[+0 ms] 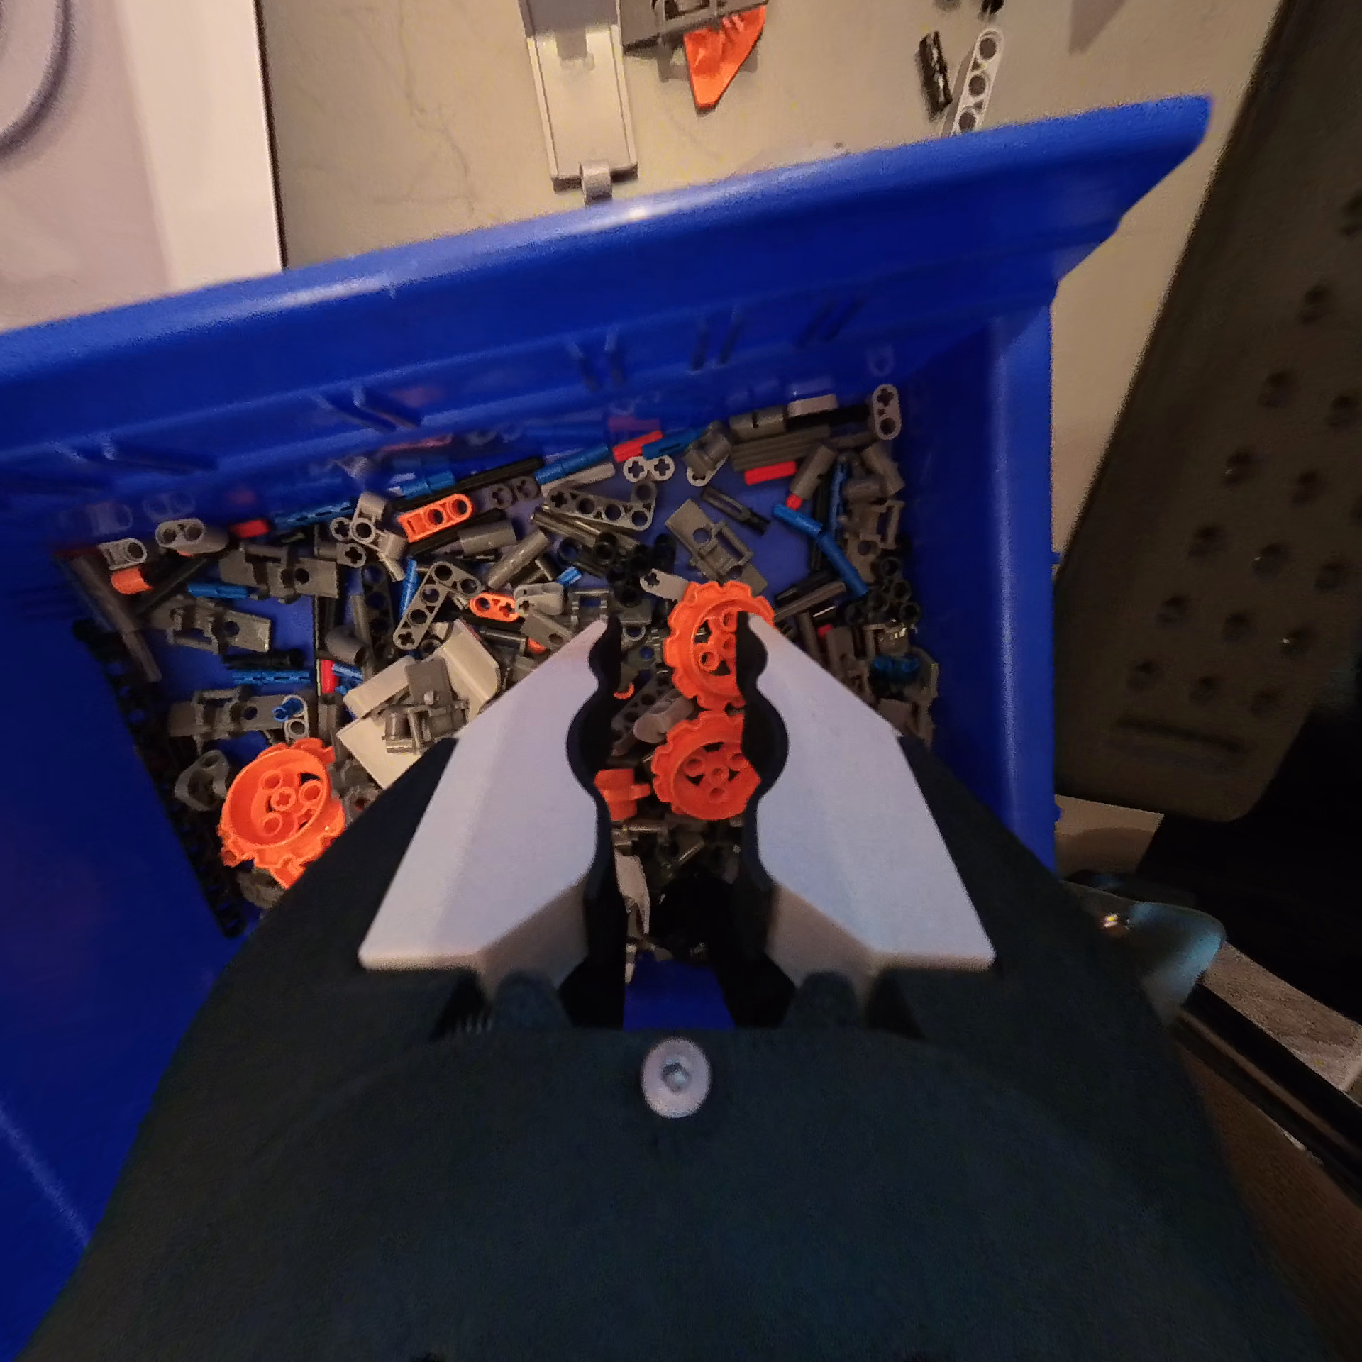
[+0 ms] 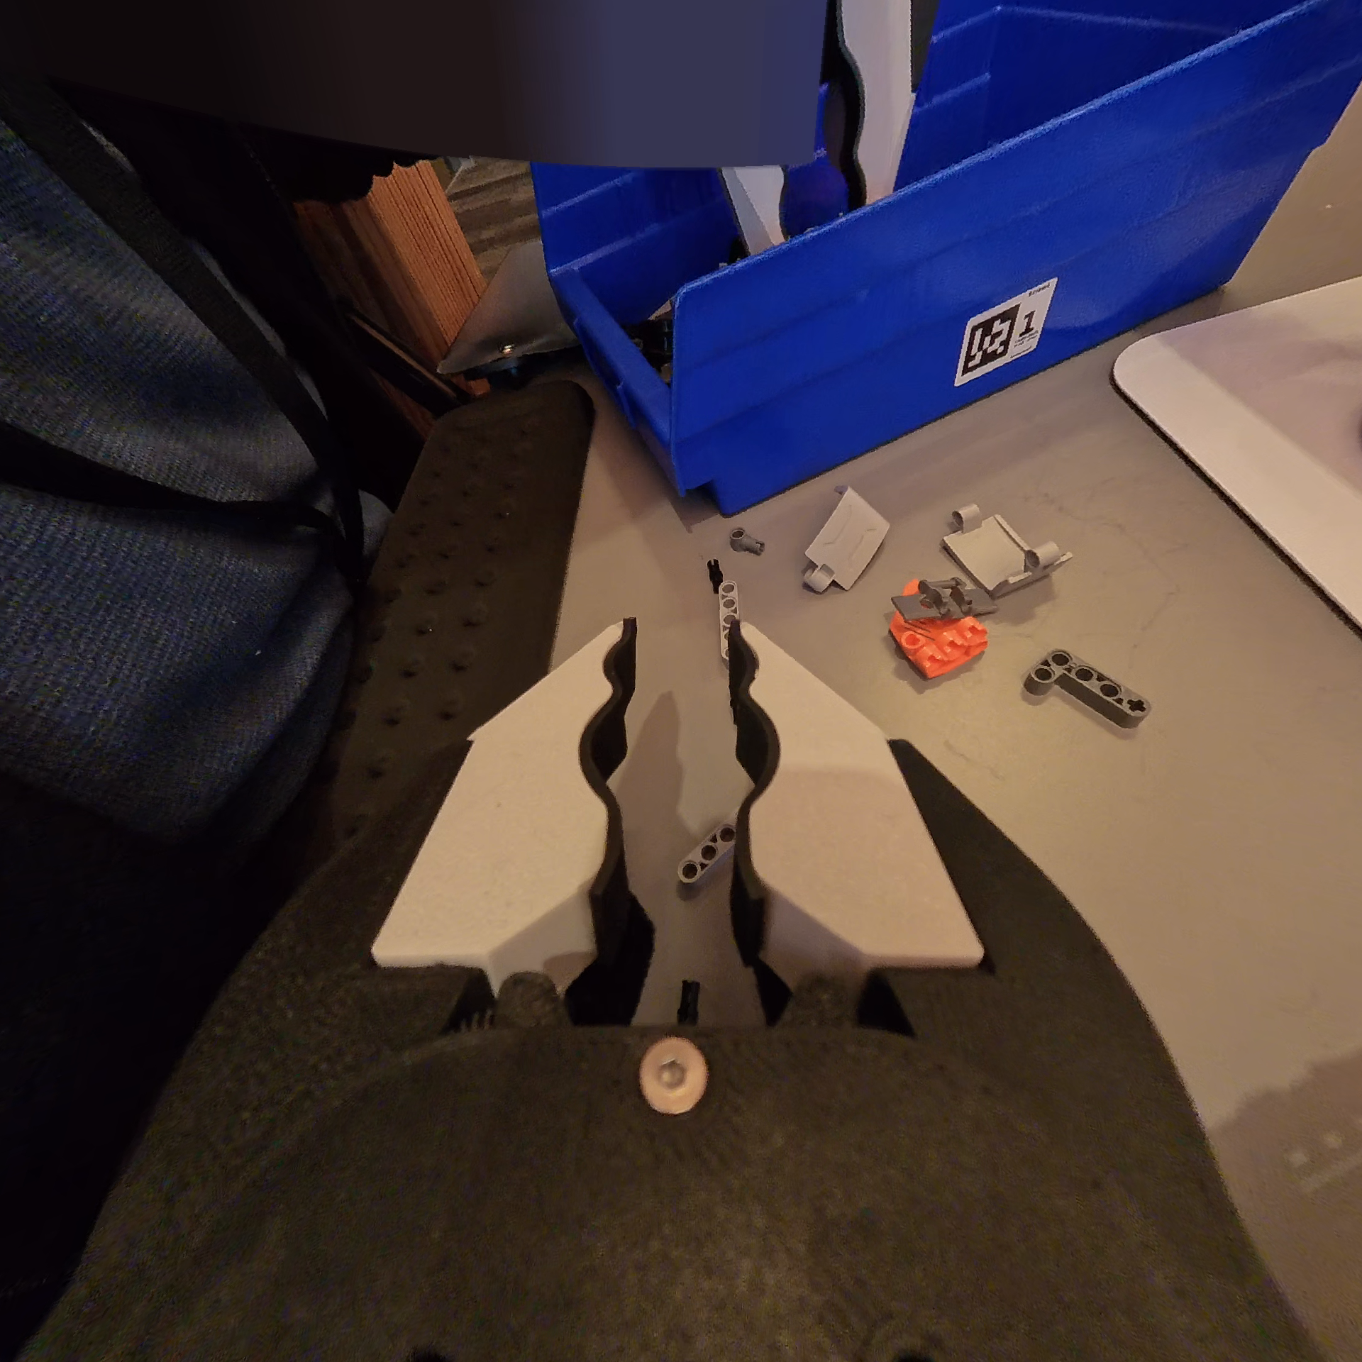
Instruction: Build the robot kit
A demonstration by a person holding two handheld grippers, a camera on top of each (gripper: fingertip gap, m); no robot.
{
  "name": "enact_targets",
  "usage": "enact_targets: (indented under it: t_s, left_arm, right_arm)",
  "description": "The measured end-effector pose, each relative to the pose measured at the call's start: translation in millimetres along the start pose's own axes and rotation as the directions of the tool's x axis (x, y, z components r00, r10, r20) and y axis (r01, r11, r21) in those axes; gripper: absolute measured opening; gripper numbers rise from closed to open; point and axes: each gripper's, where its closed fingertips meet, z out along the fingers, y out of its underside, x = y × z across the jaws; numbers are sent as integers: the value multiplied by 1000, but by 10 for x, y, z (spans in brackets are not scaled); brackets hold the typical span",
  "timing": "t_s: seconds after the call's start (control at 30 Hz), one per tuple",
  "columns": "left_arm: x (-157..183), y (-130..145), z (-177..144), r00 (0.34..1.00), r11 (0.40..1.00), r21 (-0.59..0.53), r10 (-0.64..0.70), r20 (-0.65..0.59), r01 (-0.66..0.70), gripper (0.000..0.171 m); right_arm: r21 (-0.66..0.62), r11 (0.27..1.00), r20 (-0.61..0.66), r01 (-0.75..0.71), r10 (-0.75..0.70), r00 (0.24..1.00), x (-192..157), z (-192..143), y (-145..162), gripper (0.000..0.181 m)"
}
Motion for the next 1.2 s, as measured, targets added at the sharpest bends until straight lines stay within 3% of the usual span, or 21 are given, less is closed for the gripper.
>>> enact_targets:
  t_s: [0.33,0.47,0.63,0.87,0.97,1.13,1.2]
  left_arm:
    - [-192,-200,-525,991,1000,13,-27,132,25,27]
    - [-366,-323,-952,961,997,60,-64,269,50,1]
    - [-370,-655,-1480,890,990,135,-86,447,28,0]
    - [-40,-1244,-1879,803,968,251,-133,580,-22,0]
    - [125,-1413,-1903,769,948,315,-169,617,-44,0]
    - [589,-1645,-1646,793,860,502,-245,558,-88,0]
    - [712,-1564,-1384,810,857,512,-265,523,-50,21]
  right_arm:
    - [23,999,-37,33,-32,999,-4,-61,-102,21]
    - [36,998,-62,44,-41,997,-9,-95,-161,21]
    - [74,995,-87,69,-62,994,-60,-169,-288,21]
    - [116,990,-182,80,-58,982,-33,-367,-431,21]
    - [109,990,-231,94,-67,971,-17,-444,-454,20]
    - [52,997,-260,62,-46,964,42,-483,-345,19]
    - [-17,1000,-263,19,-23,965,80,-460,-189,20]
